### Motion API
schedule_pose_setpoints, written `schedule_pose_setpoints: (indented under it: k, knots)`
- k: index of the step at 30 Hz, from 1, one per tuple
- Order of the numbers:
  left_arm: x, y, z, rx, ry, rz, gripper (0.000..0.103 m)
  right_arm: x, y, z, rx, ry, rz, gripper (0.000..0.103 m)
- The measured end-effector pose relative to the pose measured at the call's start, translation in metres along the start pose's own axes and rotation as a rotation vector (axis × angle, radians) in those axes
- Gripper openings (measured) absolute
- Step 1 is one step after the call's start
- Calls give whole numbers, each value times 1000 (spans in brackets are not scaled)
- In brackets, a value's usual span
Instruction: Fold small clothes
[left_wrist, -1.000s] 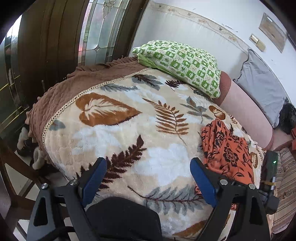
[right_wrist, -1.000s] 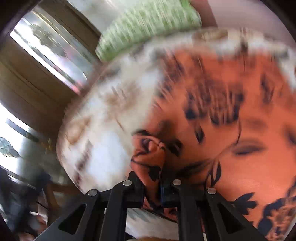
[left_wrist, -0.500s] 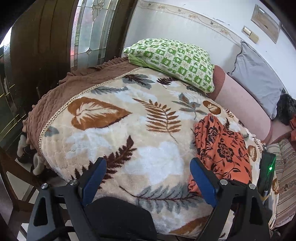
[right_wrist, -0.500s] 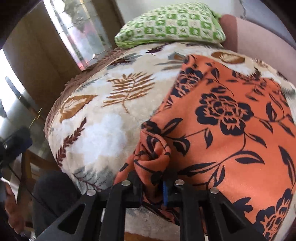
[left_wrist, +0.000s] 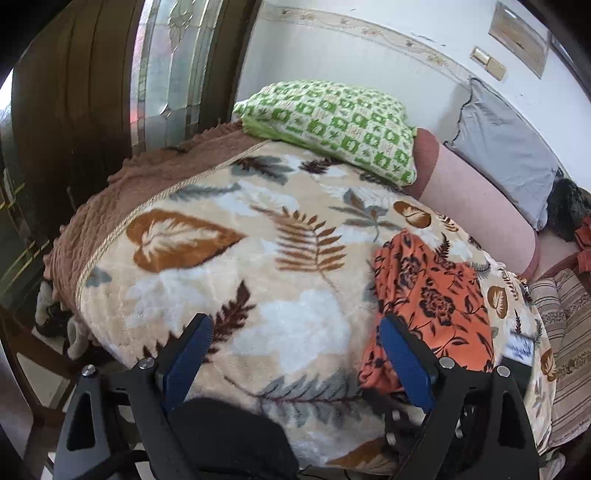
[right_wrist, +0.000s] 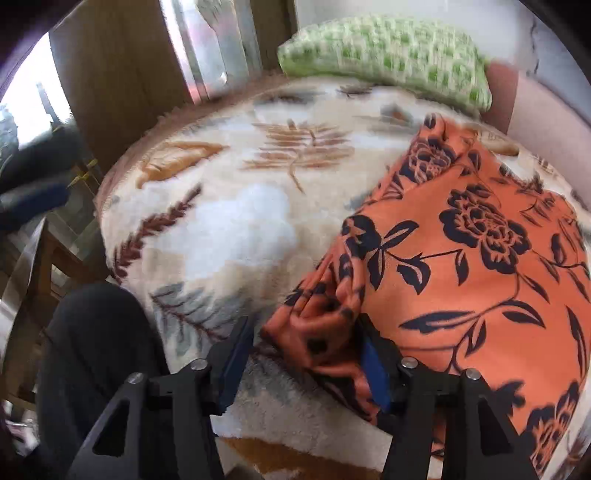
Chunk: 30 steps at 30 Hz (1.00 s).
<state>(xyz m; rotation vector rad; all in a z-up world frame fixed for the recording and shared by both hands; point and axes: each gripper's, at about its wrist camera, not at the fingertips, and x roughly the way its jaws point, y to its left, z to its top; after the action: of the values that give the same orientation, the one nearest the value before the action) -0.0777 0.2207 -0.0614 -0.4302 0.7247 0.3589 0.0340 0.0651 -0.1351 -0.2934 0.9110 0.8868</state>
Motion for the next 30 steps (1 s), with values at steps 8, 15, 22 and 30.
schedule_pose_setpoints:
  k: [8,15,22,30]
  knots:
    - [27,-75,16,129,40,-173,92,-68,-86,-42,452,-126,224,60]
    - [122,-81,-41,212,380,48,86,-101,-147,-85,696,-207,269,61]
    - [92,-67,-40,158,355,10,87,-130,-197,-112,868,-311,302,62]
    - [62,-141,16,312,123,-120,87,-108,-255,-117,1029,-225,402,67]
